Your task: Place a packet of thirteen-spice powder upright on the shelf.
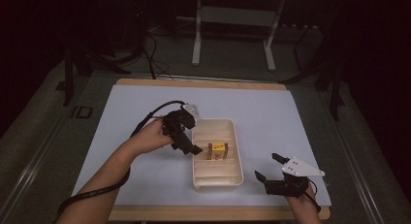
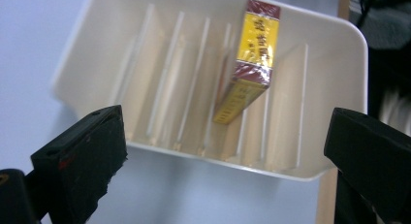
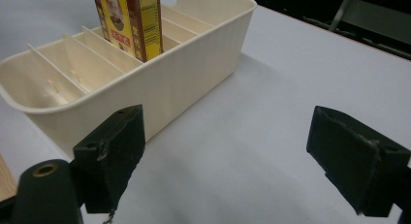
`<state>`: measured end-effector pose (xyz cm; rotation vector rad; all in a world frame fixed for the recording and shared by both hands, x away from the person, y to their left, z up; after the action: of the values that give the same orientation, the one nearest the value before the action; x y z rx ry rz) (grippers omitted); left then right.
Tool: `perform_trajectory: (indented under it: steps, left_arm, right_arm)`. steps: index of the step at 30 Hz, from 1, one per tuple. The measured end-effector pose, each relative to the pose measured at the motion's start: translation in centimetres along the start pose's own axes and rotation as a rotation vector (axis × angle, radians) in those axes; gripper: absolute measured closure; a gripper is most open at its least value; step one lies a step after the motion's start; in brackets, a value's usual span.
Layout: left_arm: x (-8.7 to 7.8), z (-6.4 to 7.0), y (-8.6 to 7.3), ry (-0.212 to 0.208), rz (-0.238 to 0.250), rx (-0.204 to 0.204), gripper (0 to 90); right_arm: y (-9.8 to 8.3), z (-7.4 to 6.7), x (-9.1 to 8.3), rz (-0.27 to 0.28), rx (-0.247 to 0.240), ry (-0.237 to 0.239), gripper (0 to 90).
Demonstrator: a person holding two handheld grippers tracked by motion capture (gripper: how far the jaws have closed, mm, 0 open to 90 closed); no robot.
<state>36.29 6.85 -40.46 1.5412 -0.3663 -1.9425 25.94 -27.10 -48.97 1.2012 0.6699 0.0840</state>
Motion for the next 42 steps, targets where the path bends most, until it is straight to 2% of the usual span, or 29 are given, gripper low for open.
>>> perform_trajectory:
  steps: [3, 6, 11, 15, 18, 19, 21, 24, 25, 27, 31, 35, 37, 40, 42]
  left_arm:
    - [-0.7, 0.3, -0.8, 0.041, 0.015, 0.0, 1.9]
    - [-1.2, 0.5, -1.8, 0.056, 0.031, -0.015, 1.9]
    - [-1.9, 0.7, -3.5, 0.1, 0.016, -0.035, 1.9]
    - [-2.3, 0.7, -4.8, 0.123, 0.03, -0.066, 1.9]
    - [-2.5, 0.8, -5.6, 0.12, 0.048, -0.087, 1.9]
    - [-2.6, 0.8, -5.8, 0.134, 0.051, -0.086, 1.9]
    - [-2.7, 0.9, -6.3, 0.136, 0.066, -0.094, 1.9]
    - [-2.8, 1.1, -7.0, 0.148, 0.096, -0.117, 1.9]
    - [-2.8, 1.2, -7.2, 0.164, 0.106, -0.12, 1.9]
    - [-3.0, 1.4, -7.7, 0.165, 0.126, -0.136, 1.9]
    - [-3.1, 1.9, -8.7, 0.161, 0.167, -0.125, 1.9]
    - [-2.9, 2.3, -9.7, 0.18, 0.224, -0.149, 1.9]
    - [-2.6, 2.4, -10.1, 0.195, 0.227, -0.158, 1.9]
    - [-2.1, 2.8, -10.8, 0.238, 0.198, -0.161, 1.9]
    - [-1.8, 3.0, -11.3, 0.227, 0.22, -0.171, 1.9]
  right_arm:
    - [0.0, 0.0, 0.0, 0.0, -0.001, -0.003, 13.9]
    - [0.0, 0.0, 0.0, 0.001, 0.0, -0.005, 13.9]
    - [0.0, 0.0, 0.0, 0.0, -0.001, -0.006, 13.9]
    - [0.0, 0.0, 0.0, -0.001, 0.003, -0.008, 13.9]
    - [0.0, 0.0, 0.0, 0.001, 0.004, -0.011, 13.8]
    - [0.0, 0.1, 0.0, 0.001, 0.004, -0.011, 13.9]
    - [0.0, 0.1, 0.0, 0.001, 0.006, -0.013, 13.9]
    - [0.0, 0.1, -0.1, 0.006, 0.01, -0.016, 13.8]
    - [0.0, 0.2, -0.1, 0.007, 0.01, -0.018, 13.9]
    - [0.0, 0.2, -0.1, 0.005, 0.012, -0.02, 13.9]
    - [0.1, 0.1, -0.1, 0.007, 0.008, -0.016, 13.9]
    - [0.1, 0.1, -0.2, 0.011, 0.008, -0.021, 13.9]
    - [0.0, 0.2, -0.2, 0.007, 0.012, -0.023, 13.9]
    - [0.0, 0.1, -0.1, 0.007, 0.008, -0.022, 13.9]
    - [0.1, 0.1, -0.2, 0.008, 0.008, -0.02, 13.8]
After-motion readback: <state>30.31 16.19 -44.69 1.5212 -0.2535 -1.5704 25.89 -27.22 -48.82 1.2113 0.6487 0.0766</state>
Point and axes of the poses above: each handheld gripper's, and its own axes: x roughly forward along the jaws, y roughly out of its top, z roughly to its right, the point moved 2 cm from there along x, roughly forward along the jaws, and after that the axes turned 13 degrees about -y, right-handed, at the moved point
